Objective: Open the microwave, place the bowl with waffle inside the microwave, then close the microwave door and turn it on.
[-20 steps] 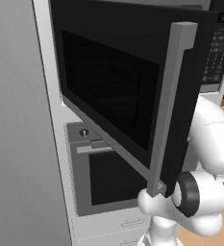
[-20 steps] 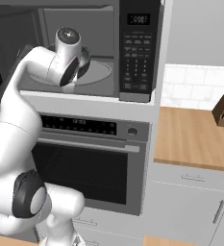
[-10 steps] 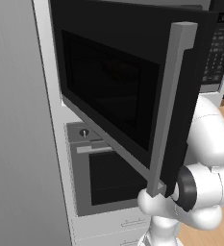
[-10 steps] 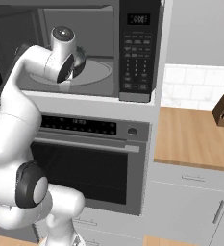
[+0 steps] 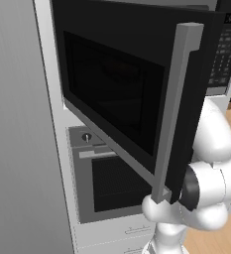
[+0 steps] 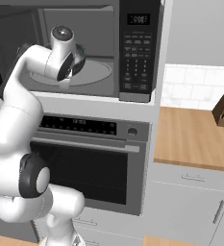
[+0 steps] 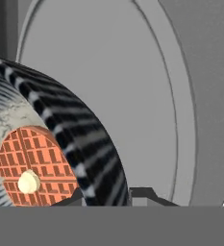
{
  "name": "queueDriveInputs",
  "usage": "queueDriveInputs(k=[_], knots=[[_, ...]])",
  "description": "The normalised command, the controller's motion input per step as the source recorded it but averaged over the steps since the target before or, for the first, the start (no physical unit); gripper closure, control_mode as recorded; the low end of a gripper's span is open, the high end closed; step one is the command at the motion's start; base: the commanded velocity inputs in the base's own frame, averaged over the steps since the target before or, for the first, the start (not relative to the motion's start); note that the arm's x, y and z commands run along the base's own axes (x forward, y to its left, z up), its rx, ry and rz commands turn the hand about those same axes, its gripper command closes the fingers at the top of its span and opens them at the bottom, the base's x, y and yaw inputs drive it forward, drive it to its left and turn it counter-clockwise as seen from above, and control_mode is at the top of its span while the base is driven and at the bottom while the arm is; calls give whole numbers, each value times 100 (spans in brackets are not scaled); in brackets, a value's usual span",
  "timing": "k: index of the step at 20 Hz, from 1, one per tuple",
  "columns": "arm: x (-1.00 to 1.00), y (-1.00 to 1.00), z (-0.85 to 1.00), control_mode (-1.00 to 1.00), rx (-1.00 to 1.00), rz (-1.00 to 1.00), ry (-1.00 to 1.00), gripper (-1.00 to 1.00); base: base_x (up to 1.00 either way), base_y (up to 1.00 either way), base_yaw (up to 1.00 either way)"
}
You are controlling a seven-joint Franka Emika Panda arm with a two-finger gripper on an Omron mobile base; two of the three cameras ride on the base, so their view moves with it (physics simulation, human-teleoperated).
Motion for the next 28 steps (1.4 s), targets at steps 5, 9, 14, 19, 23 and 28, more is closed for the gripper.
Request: queueDriveInputs(k=[5,9,14,19,23,28], knots=[[39,18,0,-100,0,-3,0,100,0,0,0],[16,7,0,-100,0,0,5,-100,0,0,0],[0,0,0,-100,0,0,0,-100,0,0,0],[-8,-5,0,-100,0,0,-8,-100,0,0,0],[-35,-25,16,-100,0,0,-12,-100,0,0,0],[-71,-33,32,-100,0,0,-13,-100,0,0,0]])
